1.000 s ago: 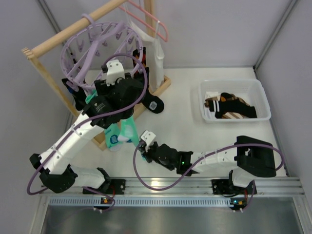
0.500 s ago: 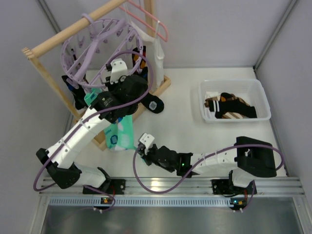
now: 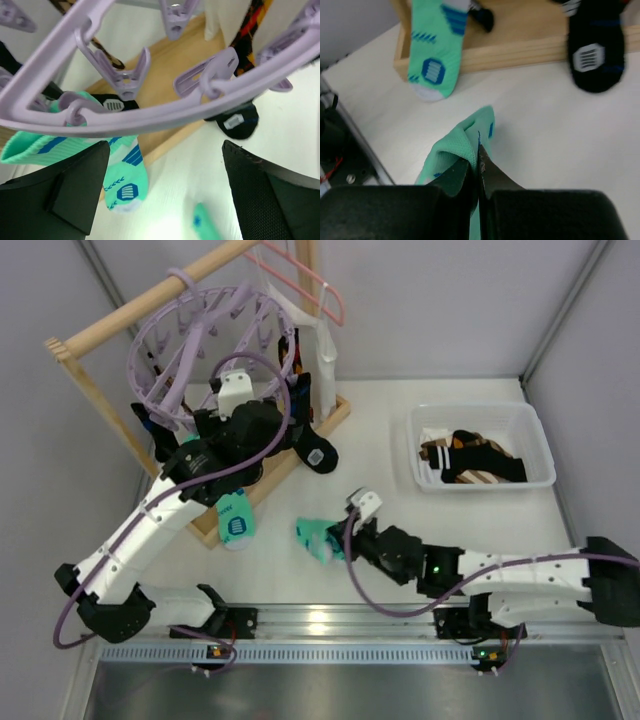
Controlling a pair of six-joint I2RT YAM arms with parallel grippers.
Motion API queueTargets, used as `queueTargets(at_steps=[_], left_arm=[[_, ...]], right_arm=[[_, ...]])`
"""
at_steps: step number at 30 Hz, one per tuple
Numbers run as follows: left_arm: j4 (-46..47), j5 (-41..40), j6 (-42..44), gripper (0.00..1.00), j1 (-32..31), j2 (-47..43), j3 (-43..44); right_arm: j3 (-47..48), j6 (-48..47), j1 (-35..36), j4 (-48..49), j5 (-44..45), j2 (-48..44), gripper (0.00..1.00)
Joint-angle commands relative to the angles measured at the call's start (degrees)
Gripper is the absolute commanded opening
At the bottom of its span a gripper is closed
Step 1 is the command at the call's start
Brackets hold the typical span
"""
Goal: Remove the socks clipped to the hanger
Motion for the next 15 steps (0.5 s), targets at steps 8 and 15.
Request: queueTargets(at_steps=[8, 15], left_arm=[[1.8, 19.3, 3.0, 0.98, 0.0, -17.0, -10.3], [3.5, 26.9, 3.7, 0.98, -0.1, -30.9, -21.0]], right_arm=[[11.3, 3.2, -27.1, -33.4, 7.6, -24.9, 0.00], [26.5, 0.7, -61.2, -43.1, -15.0, -14.0, 0.00]])
